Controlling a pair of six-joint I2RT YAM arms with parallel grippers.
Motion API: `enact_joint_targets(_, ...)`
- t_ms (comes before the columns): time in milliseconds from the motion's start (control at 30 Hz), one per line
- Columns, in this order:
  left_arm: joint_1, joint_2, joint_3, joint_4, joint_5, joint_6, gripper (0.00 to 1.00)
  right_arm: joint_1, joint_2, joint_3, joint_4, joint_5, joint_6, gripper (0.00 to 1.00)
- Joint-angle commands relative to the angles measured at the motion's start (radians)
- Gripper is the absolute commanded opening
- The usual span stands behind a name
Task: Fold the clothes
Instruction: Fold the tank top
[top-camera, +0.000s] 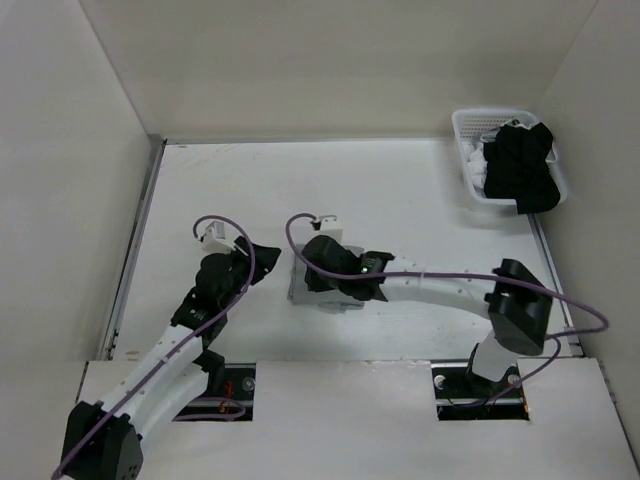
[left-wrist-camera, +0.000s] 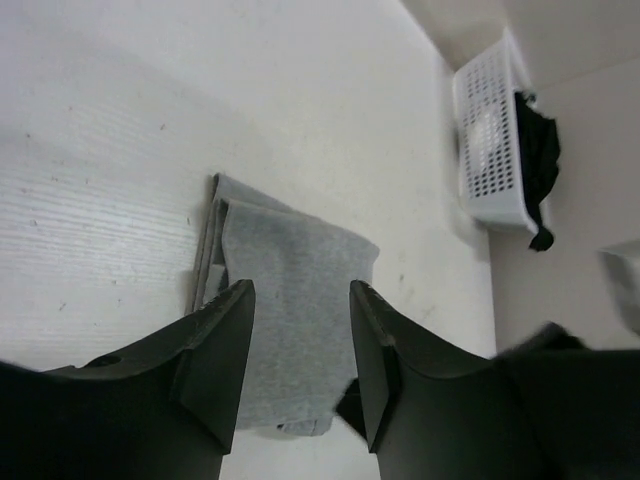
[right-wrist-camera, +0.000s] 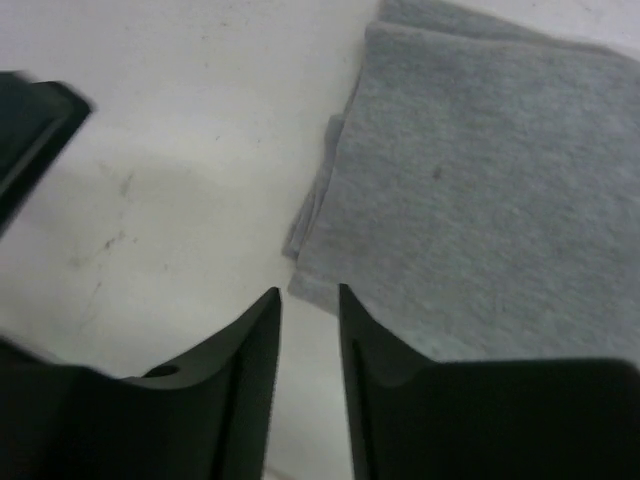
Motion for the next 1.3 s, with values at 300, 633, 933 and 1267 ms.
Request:
enact_joint_targets(300, -0.135, 0.109, 0.028, 0.032, -0.123, 0.108, 0.31, -0.117, -0.711, -0.707, 0.420, 0.081, 0.016, 0.02)
enact_joint_targets(633, 0.054, 0.133, 0.019, -0.145, -0.180, 0.177, 0.49, -0.516, -1.035, -1.031, 0.563, -0.066, 0.008, 0.52)
enact_joint_targets(933, 0.057, 0.205, 0.059, -0.154, -0.174, 0.188, 0.52, -0.642, -1.035, -1.123, 0.673, -0.085, 0.011, 0.56)
enact_joint_targets(1267, 0.016, 0.237, 0.071, -0.137, -0.186, 0.206, 0.52, -0.620, -0.998, -1.114, 0.702, -0.087, -0.005, 0.56)
